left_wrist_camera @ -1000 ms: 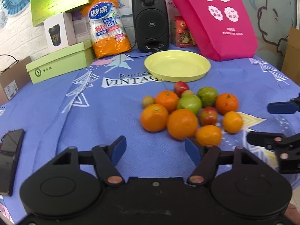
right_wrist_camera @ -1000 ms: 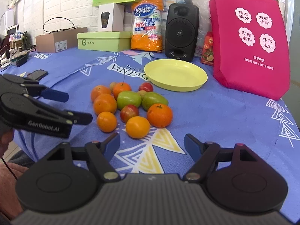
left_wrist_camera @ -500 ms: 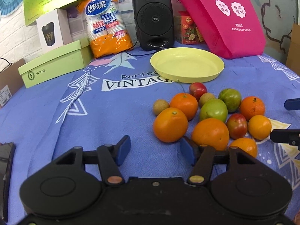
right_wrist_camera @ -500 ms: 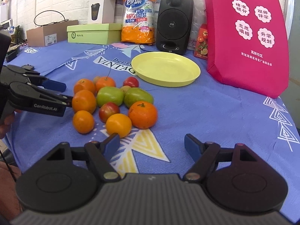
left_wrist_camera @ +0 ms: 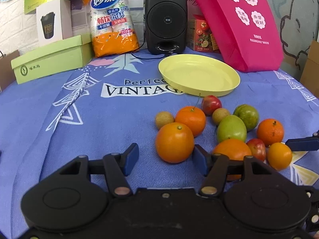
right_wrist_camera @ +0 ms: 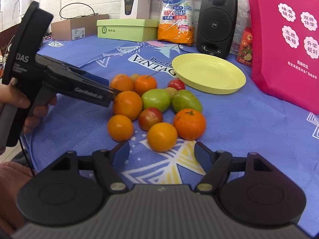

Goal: Organize fruits
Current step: 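Grasp a large orange with the left gripper while the right gripper grasps a tangerine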

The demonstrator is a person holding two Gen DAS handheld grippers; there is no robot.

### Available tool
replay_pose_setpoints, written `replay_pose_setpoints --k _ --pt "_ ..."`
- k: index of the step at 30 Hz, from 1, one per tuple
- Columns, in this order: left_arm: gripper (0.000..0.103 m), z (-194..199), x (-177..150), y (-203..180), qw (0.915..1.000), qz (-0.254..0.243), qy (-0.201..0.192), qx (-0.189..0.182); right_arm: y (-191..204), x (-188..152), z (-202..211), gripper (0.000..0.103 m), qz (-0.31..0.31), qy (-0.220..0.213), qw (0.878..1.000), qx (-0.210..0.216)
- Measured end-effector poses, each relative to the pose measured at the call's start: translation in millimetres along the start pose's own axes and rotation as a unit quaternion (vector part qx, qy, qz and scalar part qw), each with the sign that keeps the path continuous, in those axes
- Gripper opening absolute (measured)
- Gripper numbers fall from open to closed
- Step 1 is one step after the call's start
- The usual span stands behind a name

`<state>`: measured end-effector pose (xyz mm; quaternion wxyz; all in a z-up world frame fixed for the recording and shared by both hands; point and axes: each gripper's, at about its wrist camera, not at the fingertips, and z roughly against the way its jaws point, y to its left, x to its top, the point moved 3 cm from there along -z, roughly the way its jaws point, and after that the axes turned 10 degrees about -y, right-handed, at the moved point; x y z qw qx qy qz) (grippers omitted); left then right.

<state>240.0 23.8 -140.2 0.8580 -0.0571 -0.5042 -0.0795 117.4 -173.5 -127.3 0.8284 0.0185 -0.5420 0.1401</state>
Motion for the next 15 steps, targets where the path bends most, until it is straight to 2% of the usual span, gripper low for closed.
replay_pose_setpoints --k 1,3,9,11,13,15 --pt "0.055 -1.3 0.4 -1.9 1.0 -0.007 -0.002 0.003 0.4 0.3 -1.3 0.071 -0.001 -0.001 1.0 0.001" --pt "0.042 -2.1 -0.1 -4.3 0.9999 -0.006 -0.001 -0.009 -0.2 0.0 -3.3 0.071 -0.007 -0.003 1.0 0.005" --pt "0.039 -2.9 0.1 -2.5 0.9998 0.004 -0.002 -0.017 -4.4 -2.0 -6.0 0.064 -0.022 -0.013 0.999 0.02" --pt "0.039 -2.0 0.2 -1.1 0.9998 0.009 -0.001 -0.02 -5.9 -2.3 -6.6 0.058 -0.024 -0.016 0.999 0.027" --pt "0.039 0.3 -0.7 -0.3 0.9997 0.01 -0.001 -0.022 -7.6 -1.0 -7.1 0.037 -0.027 -0.019 0.999 0.029" --pt "0.039 4.0 -2.5 -0.8 0.9997 0.009 -0.001 -0.021 -9.0 0.1 -6.8 0.032 -0.029 -0.02 0.999 0.031"
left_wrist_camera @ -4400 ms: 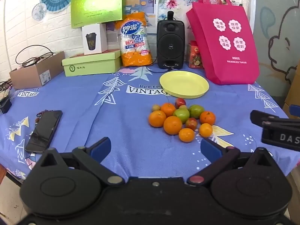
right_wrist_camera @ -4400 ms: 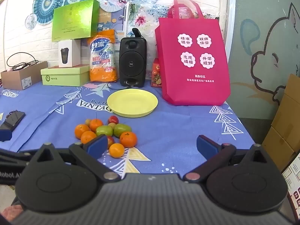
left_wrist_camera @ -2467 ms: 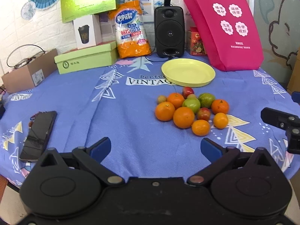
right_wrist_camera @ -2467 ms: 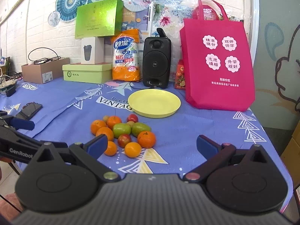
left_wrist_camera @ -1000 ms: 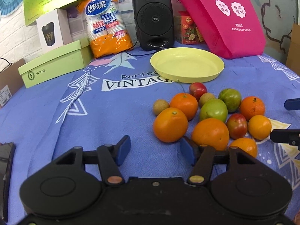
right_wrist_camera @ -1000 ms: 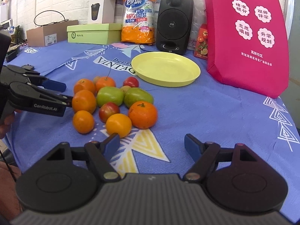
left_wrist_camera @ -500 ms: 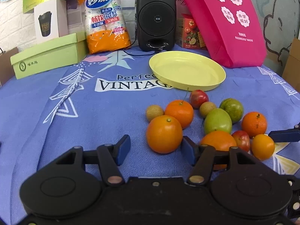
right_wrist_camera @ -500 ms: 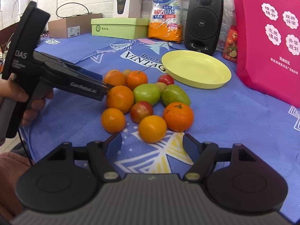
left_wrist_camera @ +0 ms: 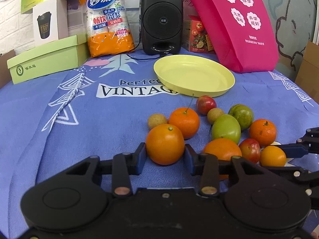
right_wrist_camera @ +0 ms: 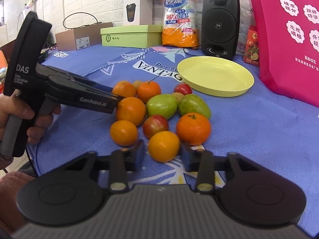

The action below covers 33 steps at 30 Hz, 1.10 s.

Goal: Organize fruits
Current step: 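Grasp a large orange with the left gripper while the right gripper grasps a tangerine, then carry both fruits over the yellow plate and open both grippers to release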

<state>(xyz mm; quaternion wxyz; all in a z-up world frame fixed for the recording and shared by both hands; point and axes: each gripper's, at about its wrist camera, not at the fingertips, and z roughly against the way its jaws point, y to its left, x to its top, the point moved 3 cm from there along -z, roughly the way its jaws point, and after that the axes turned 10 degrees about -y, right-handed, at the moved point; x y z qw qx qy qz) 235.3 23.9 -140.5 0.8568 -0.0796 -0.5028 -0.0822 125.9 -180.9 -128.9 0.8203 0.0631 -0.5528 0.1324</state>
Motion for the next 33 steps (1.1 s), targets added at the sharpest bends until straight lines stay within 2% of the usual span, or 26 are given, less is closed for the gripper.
replay_pose_setpoints --k 12,22,27,33 --pt "0.039 34.6 -3.7 -3.0 0.9999 0.0 -0.006 0.009 6.0 -1.9 19.0 0.032 0.013 -0.007 1.0 -0.013" --pt "0.039 71.3 6.2 -10.2 0.9998 -0.009 -0.016 0.005 -3.8 -0.9 41.1 0.032 0.009 -0.019 0.999 -0.033" --pt "0.039 73.0 27.8 -13.8 0.9995 -0.013 -0.028 -0.003 -10.8 18.7 45.8 0.032 0.01 -0.041 0.998 -0.043" --pt "0.039 54.2 63.0 -22.3 0.9987 -0.027 -0.041 -0.011 -21.3 56.7 33.1 0.032 0.021 -0.068 0.996 -0.054"
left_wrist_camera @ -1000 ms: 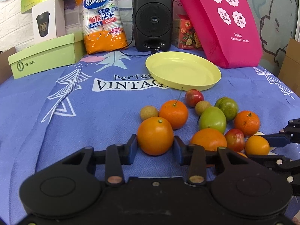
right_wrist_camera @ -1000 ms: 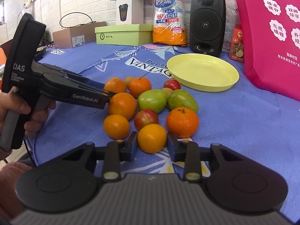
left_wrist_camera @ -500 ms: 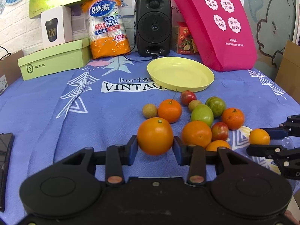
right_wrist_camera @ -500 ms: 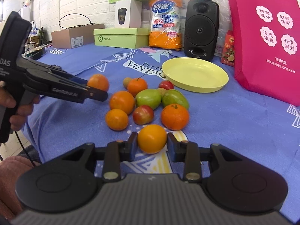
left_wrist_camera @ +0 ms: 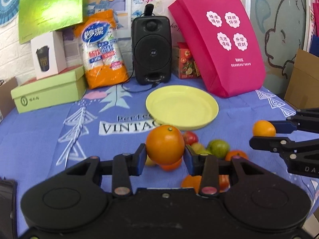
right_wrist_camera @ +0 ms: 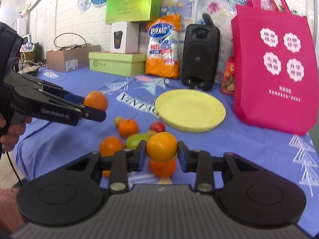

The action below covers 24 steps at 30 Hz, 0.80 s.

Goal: Organize fruits
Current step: 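Carry both fruits over the yellow plate and open both grippers to release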

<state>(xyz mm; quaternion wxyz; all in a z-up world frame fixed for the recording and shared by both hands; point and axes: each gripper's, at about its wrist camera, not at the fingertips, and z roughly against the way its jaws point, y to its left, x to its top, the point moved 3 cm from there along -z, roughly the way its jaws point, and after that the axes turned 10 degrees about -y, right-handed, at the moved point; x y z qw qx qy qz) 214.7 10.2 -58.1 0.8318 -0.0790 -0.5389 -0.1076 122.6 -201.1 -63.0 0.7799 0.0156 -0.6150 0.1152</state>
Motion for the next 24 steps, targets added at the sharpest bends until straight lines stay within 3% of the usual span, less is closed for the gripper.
replay_pose_setpoints --k 6,11,16,21,24 --pt "0.039 -53.6 34.1 -1.4 0.9998 -0.01 0.008 -0.013 -25.3 29.5 -44.3 0.032 -0.004 -0.001 1.0 -0.02" --pt "0.039 -115.2 39.9 -3.0 0.9991 -0.015 0.037 -0.018 -51.1 39.1 -92.5 0.032 -0.02 0.021 0.999 -0.03" --pt "0.039 -167.4 31.4 -1.9 0.9974 -0.003 0.067 -0.024 -71.6 30.2 -138.6 0.032 -0.035 0.053 0.997 -0.035" --pt "0.04 -195.6 20.4 0.4 0.9964 0.003 0.081 -0.024 -83.9 10.0 -170.6 0.032 -0.045 0.085 0.995 -0.039" --pt "0.049 -197.8 18.7 3.4 0.9968 0.005 0.077 -0.022 -85.2 4.6 -177.8 0.033 -0.044 0.093 0.994 -0.037"
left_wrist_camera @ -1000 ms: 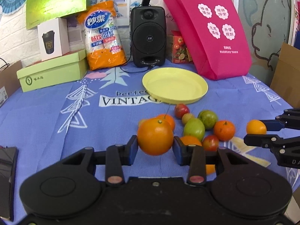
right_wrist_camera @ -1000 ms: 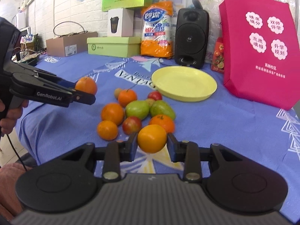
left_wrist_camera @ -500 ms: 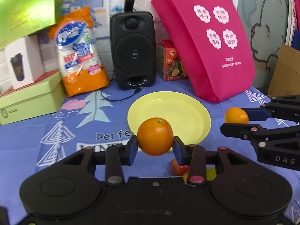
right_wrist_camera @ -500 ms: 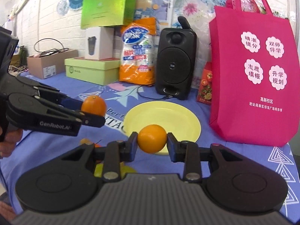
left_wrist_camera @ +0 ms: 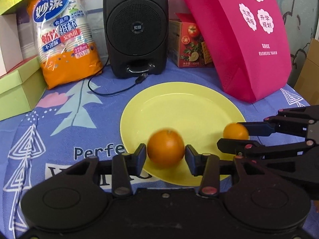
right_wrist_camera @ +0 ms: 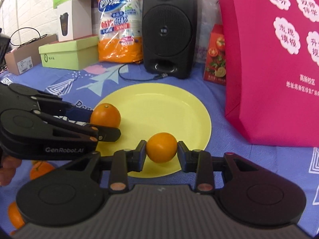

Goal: Organize fruits
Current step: 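Carry both fruits over the yellow plate and open both grippers to release, then move both open grippers back to the fruit pile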

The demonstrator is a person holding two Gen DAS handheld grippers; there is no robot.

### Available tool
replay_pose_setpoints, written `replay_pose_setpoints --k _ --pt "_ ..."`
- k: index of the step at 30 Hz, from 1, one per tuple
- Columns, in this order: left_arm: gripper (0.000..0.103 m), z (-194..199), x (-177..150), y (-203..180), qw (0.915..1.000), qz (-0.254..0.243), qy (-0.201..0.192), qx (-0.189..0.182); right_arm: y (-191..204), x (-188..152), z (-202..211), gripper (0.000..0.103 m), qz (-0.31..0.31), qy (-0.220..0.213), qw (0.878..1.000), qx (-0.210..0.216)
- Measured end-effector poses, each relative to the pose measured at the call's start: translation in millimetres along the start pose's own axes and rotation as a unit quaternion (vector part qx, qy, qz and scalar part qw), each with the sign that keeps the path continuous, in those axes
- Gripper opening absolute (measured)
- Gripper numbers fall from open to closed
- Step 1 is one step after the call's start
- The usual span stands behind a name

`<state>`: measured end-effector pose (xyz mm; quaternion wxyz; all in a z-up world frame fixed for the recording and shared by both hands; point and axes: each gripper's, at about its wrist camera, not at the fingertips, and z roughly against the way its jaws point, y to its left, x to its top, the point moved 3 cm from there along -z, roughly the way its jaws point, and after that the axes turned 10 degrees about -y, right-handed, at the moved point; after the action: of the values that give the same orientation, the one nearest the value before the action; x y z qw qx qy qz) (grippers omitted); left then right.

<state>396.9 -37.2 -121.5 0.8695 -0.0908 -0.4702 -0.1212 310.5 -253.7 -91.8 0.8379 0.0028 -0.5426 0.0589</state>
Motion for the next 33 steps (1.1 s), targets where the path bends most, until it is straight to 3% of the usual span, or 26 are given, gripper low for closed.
replay_pose_setpoints --k 3,11,15,23,28,33 --pt "0.057 9.3 2.7 1.9 0.9999 -0.005 -0.01 0.007 -0.5 2.1 4.1 0.041 -0.004 -0.01 1.0 -0.001" --pt "0.057 66.5 10.9 6.8 0.9985 -0.013 -0.047 0.026 1.5 11.5 49.6 0.041 0.0 -0.043 0.999 -0.003" --pt "0.057 95.7 4.2 12.8 0.9976 -0.016 -0.051 0.043 5.7 6.6 75.4 0.046 0.001 -0.05 0.999 0.001" --pt "0.057 148.8 -31.1 22.9 0.9972 -0.001 -0.04 0.063 27.8 -15.7 120.8 0.047 0.012 -0.053 0.998 0.011" --pt "0.057 173.1 -56.8 20.8 0.9972 -0.002 -0.03 0.068 45.1 -34.2 149.4 0.053 0.023 -0.051 0.998 0.031" --pt "0.057 192.6 -80.8 10.4 0.9988 -0.001 -0.023 0.043 60.0 -51.7 168.9 0.054 0.034 -0.042 0.997 0.052"
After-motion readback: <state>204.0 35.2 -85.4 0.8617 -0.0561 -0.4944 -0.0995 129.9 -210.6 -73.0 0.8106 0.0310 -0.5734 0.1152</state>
